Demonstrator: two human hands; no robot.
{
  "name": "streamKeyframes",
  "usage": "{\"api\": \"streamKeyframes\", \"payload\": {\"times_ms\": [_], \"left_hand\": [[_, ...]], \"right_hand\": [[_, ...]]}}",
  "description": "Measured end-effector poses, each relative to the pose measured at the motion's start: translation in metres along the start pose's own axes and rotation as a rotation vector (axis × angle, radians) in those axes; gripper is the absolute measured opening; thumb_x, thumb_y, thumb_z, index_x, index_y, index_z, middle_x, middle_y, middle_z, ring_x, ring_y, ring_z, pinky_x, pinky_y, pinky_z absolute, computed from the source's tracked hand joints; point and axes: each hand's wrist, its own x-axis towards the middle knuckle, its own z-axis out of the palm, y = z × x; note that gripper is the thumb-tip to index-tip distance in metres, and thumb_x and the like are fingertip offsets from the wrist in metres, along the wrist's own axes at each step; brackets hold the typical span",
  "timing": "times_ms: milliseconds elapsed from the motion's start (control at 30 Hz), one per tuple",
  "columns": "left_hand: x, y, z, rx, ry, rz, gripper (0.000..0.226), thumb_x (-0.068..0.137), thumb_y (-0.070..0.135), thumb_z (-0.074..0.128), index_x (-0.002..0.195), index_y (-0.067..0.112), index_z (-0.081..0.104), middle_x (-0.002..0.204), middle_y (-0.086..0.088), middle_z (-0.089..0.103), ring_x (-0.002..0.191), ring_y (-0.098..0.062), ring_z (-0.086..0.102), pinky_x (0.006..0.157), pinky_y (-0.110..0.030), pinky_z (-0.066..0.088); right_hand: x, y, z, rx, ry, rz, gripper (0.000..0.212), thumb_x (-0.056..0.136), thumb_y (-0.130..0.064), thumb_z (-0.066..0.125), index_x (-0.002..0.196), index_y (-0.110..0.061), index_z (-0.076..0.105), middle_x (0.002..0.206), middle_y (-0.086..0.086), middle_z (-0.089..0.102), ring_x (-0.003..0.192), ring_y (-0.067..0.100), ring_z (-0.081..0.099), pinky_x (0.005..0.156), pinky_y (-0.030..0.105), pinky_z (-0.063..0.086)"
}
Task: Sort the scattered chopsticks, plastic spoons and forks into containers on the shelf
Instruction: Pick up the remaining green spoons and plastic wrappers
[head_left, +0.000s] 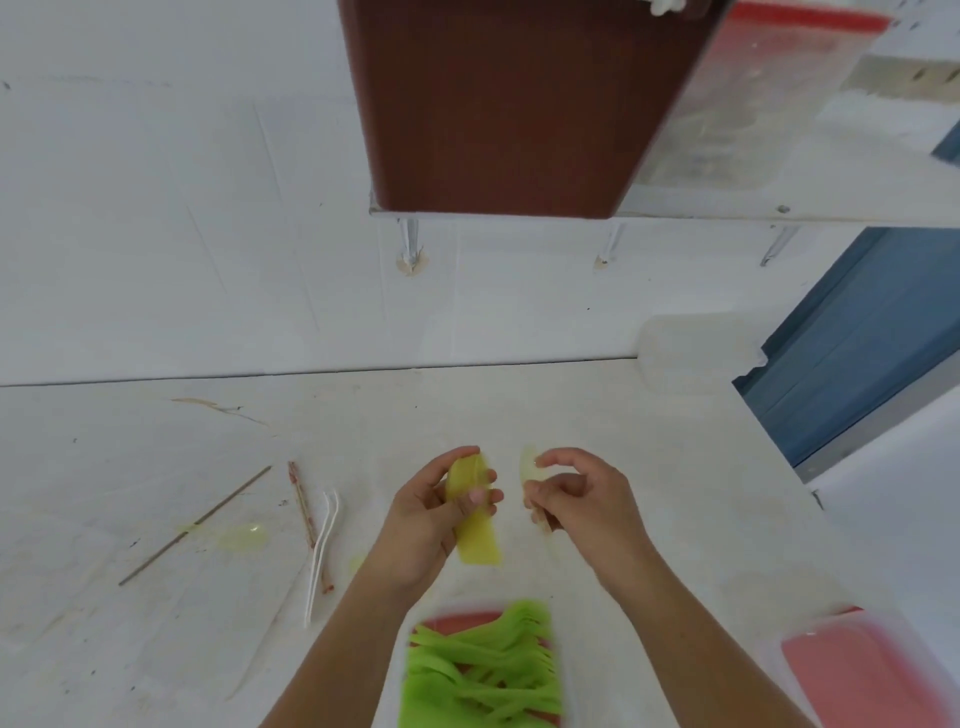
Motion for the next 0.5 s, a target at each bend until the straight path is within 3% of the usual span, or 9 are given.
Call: {"api": "streamKeyframes", "payload": {"times_ms": [100,167,267,333,400,500], "left_hand": [[-0.005,-0.009,0.036,-0.003,-0.102,-0.024,0.053,0.084,-0.002,0.077,0.135,0.004,0.062,0.118,-0.027,0.07,0.104,-0.035,0.069,0.087,-0.038,0.06],[-0.008,-0.018,0.06,-0.006,-0.112,-0.036,0.049,0.086,-0.002,0.074,0.133,0.005,0.063,0.115,-0.024,0.071,0.104,-0.033,0.07,0.083,-0.034,0.06],[-0.012,-0.039,0.094,0.075,-0.143,-0.039,0.046,0.087,0.001,0.073,0.131,0.011,0.067,0.116,-0.021,0.072,0.105,-0.032,0.07,0.083,-0.035,0.06],[-0.014,-0.06,0.118,0.149,-0.183,-0.043,0.047,0.085,0.004,0.079,0.129,0.014,0.068,0.12,-0.023,0.071,0.107,-0.034,0.07,0.084,-0.039,0.06],[-0.016,-0.083,0.147,0.251,-0.203,-0.05,0.046,0.082,0.011,0.08,0.127,0.018,0.07,0.119,-0.02,0.072,0.109,-0.036,0.07,0.087,-0.042,0.058],[-0.016,-0.121,0.195,0.403,-0.253,-0.047,0.044,0.083,0.013,0.081,0.124,0.025,0.072,0.115,-0.015,0.074,0.106,-0.03,0.071,0.087,-0.04,0.057]], "right_hand": [[-0.014,-0.017,0.002,-0.14,0.115,-0.202,0.017,0.084,-0.008,0.08,0.086,-0.023,0.071,0.065,0.001,0.068,0.057,0.012,0.061,0.059,0.027,0.053],[-0.021,-0.012,-0.011,-0.175,0.223,-0.207,0.02,0.081,-0.01,0.081,0.08,-0.028,0.072,0.065,-0.003,0.058,0.06,0.008,0.053,0.062,0.031,0.052],[-0.035,0.01,-0.044,0.052,0.231,0.041,0.027,0.071,-0.011,0.082,0.078,-0.031,0.065,0.076,-0.004,0.044,0.07,0.014,0.044,0.064,0.033,0.043],[-0.043,0.031,-0.074,0.402,0.139,0.311,0.034,0.069,-0.011,0.078,0.085,-0.03,0.055,0.09,0.003,0.047,0.08,0.021,0.045,0.065,0.035,0.046],[-0.053,0.05,-0.114,0.559,0.044,0.502,0.038,0.07,-0.012,0.08,0.093,-0.025,0.052,0.096,0.006,0.047,0.083,0.024,0.042,0.065,0.036,0.05],[-0.063,0.074,-0.188,0.452,-0.03,0.446,0.051,0.063,-0.021,0.087,0.104,-0.017,0.058,0.087,0.007,0.055,0.067,0.018,0.045,0.059,0.032,0.043]]}}
